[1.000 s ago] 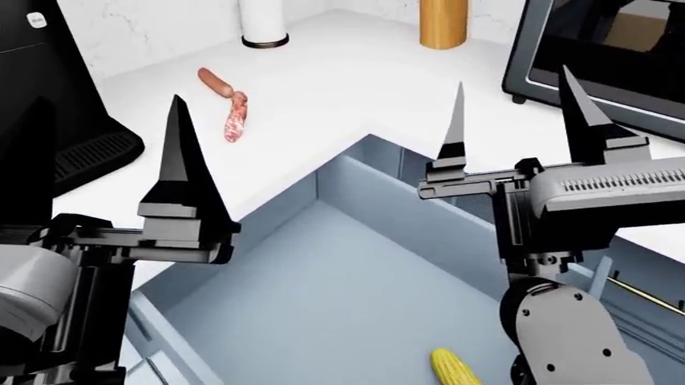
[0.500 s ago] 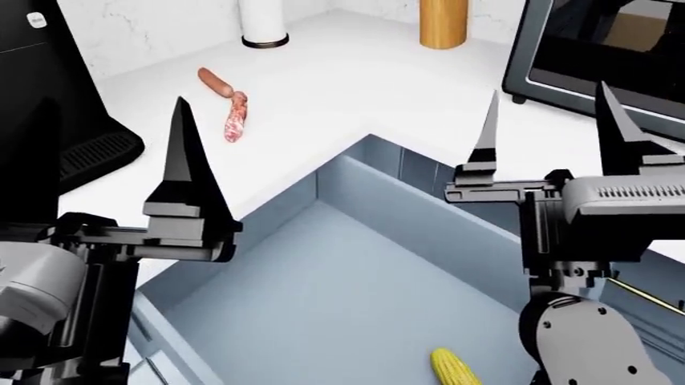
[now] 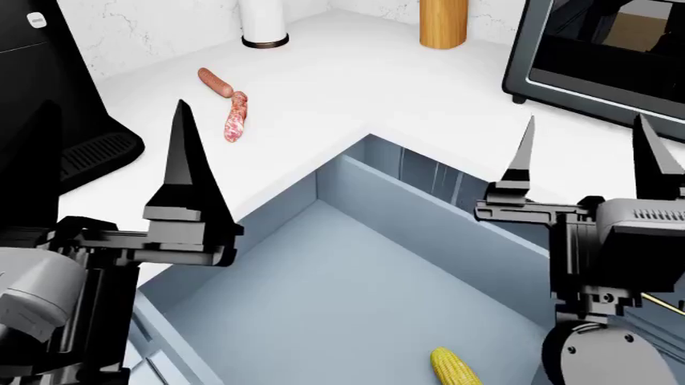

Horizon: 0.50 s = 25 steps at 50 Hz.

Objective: Close the right drawer.

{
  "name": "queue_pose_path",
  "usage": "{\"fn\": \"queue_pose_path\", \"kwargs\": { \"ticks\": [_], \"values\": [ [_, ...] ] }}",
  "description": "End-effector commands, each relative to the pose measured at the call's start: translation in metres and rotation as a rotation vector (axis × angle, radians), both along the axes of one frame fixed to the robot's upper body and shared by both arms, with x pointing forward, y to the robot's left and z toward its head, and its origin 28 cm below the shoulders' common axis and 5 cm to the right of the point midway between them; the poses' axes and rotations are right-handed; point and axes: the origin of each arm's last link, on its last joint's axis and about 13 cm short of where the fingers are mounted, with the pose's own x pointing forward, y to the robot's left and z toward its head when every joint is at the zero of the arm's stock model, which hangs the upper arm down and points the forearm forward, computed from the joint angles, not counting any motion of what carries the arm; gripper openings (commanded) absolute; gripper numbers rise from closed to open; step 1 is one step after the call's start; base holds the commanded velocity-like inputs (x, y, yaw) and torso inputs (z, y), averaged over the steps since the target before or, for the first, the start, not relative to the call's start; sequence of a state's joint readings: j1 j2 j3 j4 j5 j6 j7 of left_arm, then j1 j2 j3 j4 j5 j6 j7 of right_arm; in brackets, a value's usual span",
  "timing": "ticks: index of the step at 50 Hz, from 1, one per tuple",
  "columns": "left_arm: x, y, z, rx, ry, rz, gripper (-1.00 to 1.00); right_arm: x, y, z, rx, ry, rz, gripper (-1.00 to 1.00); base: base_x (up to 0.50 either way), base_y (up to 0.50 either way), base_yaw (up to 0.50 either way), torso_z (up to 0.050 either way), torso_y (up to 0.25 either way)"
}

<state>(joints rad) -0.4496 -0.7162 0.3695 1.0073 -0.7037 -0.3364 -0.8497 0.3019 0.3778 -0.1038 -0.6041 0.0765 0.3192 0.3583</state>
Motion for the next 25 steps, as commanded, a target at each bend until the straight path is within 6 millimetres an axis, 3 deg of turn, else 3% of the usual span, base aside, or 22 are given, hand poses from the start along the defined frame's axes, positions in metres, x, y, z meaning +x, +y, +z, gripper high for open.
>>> {"fn": "queue_pose_path", "kwargs": {
  "ticks": [1, 25],
  "values": [
    [0.001, 0.0, -0.001, -0.001, 0.003, -0.001, 1.0, -0.01, -0.006, -0.005, 0.009, 0.035, -0.051, 1.0, 0.0, 0.0, 0.0, 0.0, 0.0],
    [0.005, -0.001, -0.004, 0.0, 0.008, -0.004, 1.0, -0.033, -0.021, -0.015, 0.046, 0.096, -0.166, 1.0, 0.0, 0.0, 0.0, 0.0, 0.0]
  ]
}}
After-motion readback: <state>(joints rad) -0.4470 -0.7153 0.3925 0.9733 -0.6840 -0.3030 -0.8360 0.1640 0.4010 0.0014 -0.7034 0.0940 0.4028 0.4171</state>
